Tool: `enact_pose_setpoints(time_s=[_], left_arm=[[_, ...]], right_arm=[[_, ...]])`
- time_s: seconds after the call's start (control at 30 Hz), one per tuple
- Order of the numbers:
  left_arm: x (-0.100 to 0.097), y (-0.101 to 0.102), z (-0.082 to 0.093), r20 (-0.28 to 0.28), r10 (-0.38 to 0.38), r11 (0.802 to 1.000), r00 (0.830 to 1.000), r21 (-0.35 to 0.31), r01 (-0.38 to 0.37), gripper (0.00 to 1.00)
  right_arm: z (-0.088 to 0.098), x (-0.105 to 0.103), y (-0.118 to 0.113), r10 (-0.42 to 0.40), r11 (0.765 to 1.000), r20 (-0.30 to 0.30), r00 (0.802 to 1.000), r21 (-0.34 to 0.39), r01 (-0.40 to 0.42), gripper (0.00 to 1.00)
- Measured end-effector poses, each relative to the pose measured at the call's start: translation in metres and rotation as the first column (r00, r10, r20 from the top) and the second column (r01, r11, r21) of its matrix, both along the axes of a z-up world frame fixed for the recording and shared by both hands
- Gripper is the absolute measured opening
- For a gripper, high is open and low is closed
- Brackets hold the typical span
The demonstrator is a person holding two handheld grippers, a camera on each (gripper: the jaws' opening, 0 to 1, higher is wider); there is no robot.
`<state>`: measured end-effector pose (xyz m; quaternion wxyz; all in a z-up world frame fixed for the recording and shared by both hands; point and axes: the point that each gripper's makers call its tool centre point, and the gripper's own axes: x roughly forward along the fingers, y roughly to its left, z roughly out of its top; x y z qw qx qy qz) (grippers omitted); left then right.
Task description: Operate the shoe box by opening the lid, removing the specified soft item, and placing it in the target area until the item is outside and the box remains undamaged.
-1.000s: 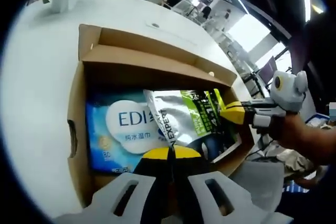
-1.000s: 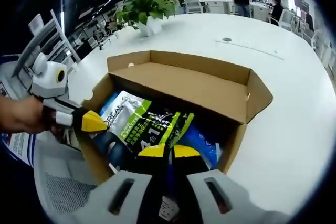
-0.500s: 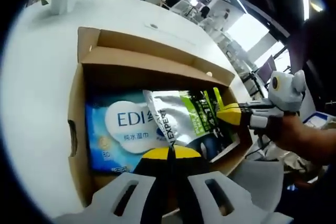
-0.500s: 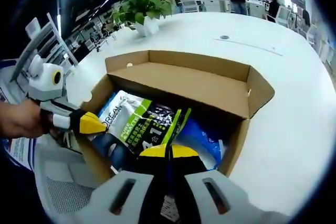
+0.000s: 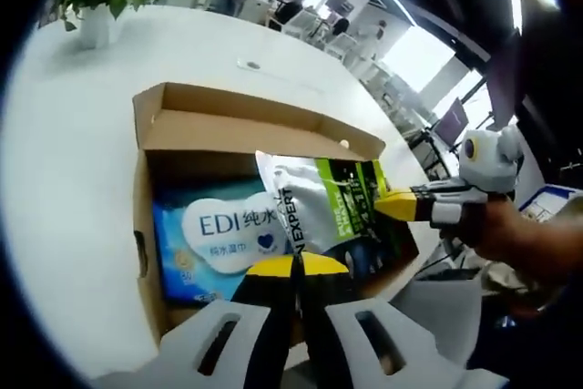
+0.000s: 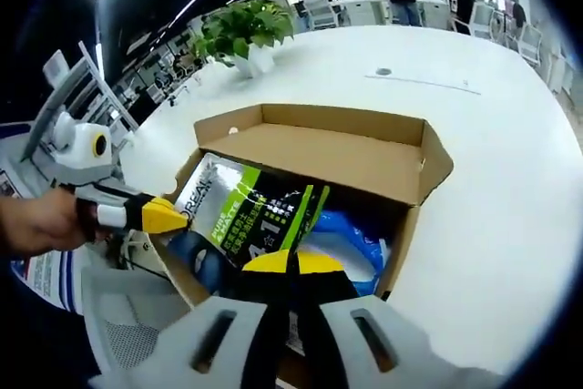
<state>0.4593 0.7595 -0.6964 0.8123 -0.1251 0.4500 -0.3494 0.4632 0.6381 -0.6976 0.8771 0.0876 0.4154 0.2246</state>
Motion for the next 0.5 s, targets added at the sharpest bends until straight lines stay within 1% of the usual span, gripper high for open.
enact_pose_setpoints(time_s=[0.13, 0.23, 0.37, 0.5], left_arm=[[0.0, -0.003, 0.013, 0.024, -0.012, 1.0, 1.0, -0.004, 0.012, 0.0], [0.0, -0.006, 0.022, 0.037, -0.018, 1.0, 0.999, -0.014, 0.018, 0.0], [-0.002, -0.011, 0.026, 0.047, -0.027, 0.999, 0.999, -0.021, 0.028, 0.0], [-0.003, -0.021, 0.027, 0.049, -0.037, 0.999, 0.998, -0.03, 0.039, 0.0]], right_arm=[[0.012, 0.001, -0.002, -0.006, 1.0, 0.021, 1.0, -0.008, 0.006, 0.0], [0.018, 0.002, -0.005, -0.013, 1.0, 0.029, 0.999, -0.009, 0.013, 0.0], [0.026, 0.001, -0.011, -0.022, 1.0, 0.047, 0.999, -0.018, 0.023, 0.0], [0.029, -0.002, -0.021, -0.033, 0.999, 0.051, 0.998, -0.028, 0.034, 0.0]])
